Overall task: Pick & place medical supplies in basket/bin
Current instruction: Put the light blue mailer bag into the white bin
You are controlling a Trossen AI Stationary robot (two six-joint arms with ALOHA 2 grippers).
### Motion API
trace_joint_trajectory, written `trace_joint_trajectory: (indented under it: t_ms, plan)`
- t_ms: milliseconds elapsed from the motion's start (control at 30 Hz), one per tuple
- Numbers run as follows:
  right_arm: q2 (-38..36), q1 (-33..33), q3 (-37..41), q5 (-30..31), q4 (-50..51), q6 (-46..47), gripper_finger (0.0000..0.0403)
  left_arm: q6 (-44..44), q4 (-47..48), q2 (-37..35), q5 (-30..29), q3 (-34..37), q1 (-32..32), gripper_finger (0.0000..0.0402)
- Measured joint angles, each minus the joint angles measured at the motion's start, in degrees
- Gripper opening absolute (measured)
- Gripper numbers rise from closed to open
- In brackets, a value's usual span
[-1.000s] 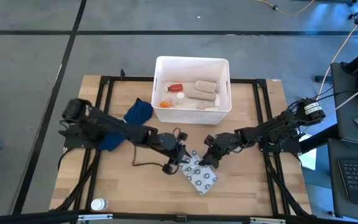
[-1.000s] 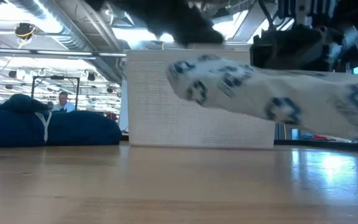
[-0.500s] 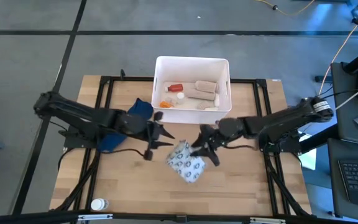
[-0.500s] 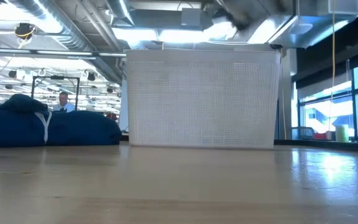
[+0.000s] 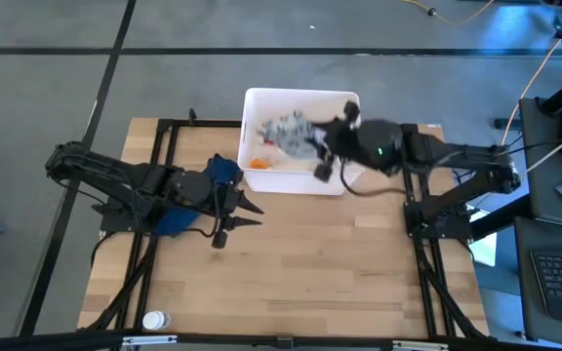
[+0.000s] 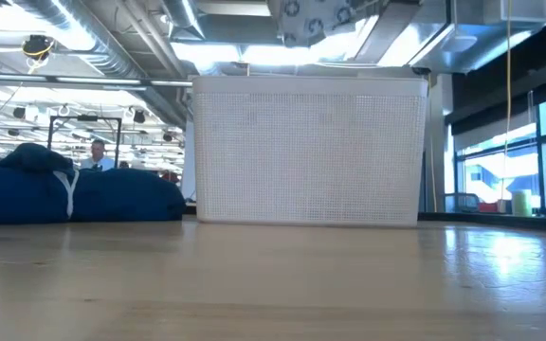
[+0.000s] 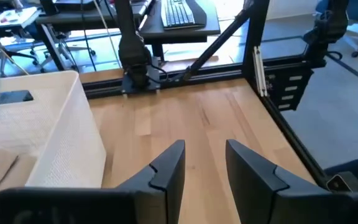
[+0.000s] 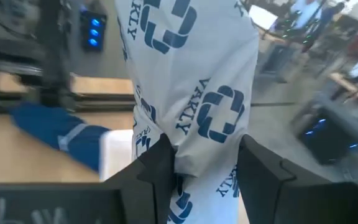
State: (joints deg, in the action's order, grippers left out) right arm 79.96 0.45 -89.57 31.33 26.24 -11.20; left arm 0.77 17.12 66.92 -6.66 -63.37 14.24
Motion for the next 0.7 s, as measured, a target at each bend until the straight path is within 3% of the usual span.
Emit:
trace_joint_trajectory:
  t_ms: [100,233,300,400,567,700]
  plan:
    - [1.5,-7.2,-0.4,-3.7,-0.1,-1.6,0.0141,0.0,0.9,0.0,0.1,0.0,-0.2,0.0109]
    - [5.7,-16.0,-0.3,-17.1,3.0,-1.5,0.0141,0.0,2.4,0.0,0.1,0.0,-0.2,0.0109]
    - [8.5,-19.1,-0.3,-21.0,3.0,-2.3,0.0141,0.0,3.1,0.0,0.1,0.0,-0.2,0.0109]
    - [12.8,-22.3,-0.3,-23.0,2.4,-4.2,0.0141,0.0,4.3,0.0,0.1,0.0,-0.2,0.0109]
    - [19.6,-24.5,-0.3,-33.7,2.0,-4.1,0.0141,0.7,6.6,0.0,0.1,0.0,-0.2,0.0109]
    - [23.6,-24.6,-0.3,-38.6,2.7,-4.4,0.0141,2.5,8.0,0.0,0.1,0.0,-0.2,0.0109]
